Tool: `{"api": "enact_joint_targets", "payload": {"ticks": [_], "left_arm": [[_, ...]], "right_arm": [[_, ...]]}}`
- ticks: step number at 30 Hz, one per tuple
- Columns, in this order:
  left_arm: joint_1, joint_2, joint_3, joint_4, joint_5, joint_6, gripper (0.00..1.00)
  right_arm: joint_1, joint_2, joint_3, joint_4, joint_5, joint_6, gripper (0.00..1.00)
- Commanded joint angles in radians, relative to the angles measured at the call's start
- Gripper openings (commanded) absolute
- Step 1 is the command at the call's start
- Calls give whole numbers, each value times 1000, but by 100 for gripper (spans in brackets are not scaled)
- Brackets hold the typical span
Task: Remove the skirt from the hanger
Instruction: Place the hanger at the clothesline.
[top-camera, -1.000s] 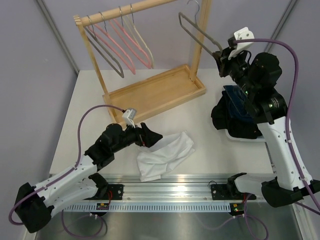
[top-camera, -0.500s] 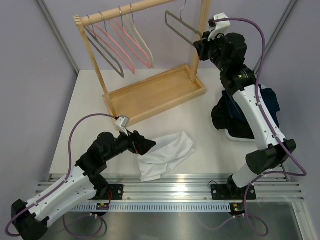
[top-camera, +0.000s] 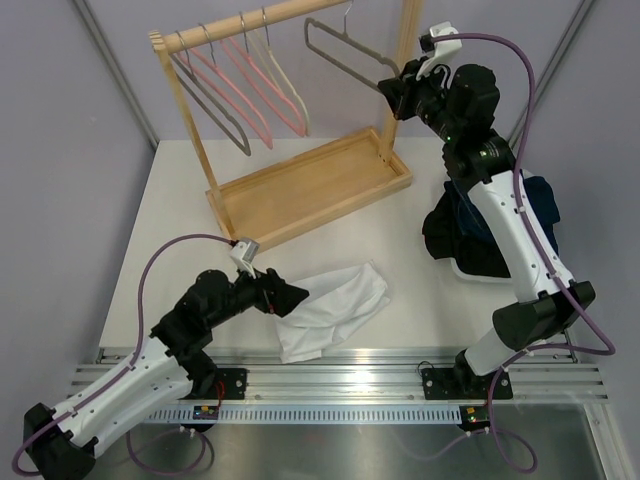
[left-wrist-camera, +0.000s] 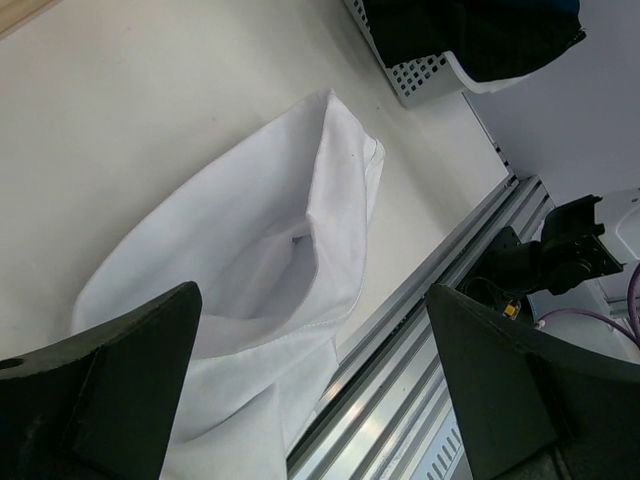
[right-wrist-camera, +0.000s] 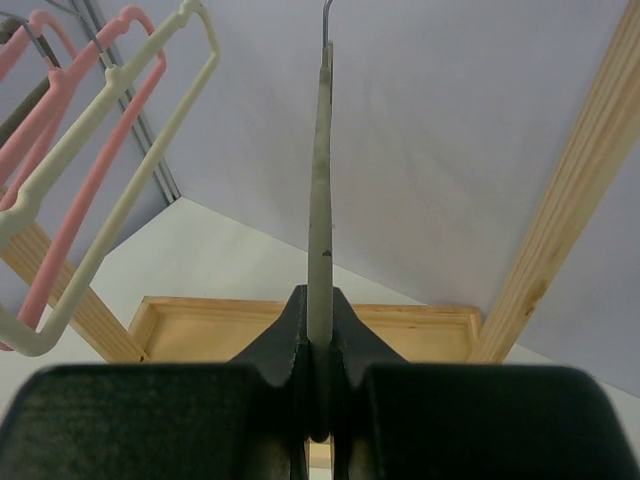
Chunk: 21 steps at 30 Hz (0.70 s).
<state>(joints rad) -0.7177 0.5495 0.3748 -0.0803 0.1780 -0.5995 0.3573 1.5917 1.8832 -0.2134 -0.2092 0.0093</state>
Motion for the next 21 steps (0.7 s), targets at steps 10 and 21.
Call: {"api": "enact_joint_targets", "payload": {"ticks": [10,21], "left_arm": [[4,1,-4,53,-23,-6,99],[4,-6,-4,42,-34,-14,99]], "right_arm": [[72,-10,16,187,361,-109,0],[241,114,14,410,691,-460,0]]}}
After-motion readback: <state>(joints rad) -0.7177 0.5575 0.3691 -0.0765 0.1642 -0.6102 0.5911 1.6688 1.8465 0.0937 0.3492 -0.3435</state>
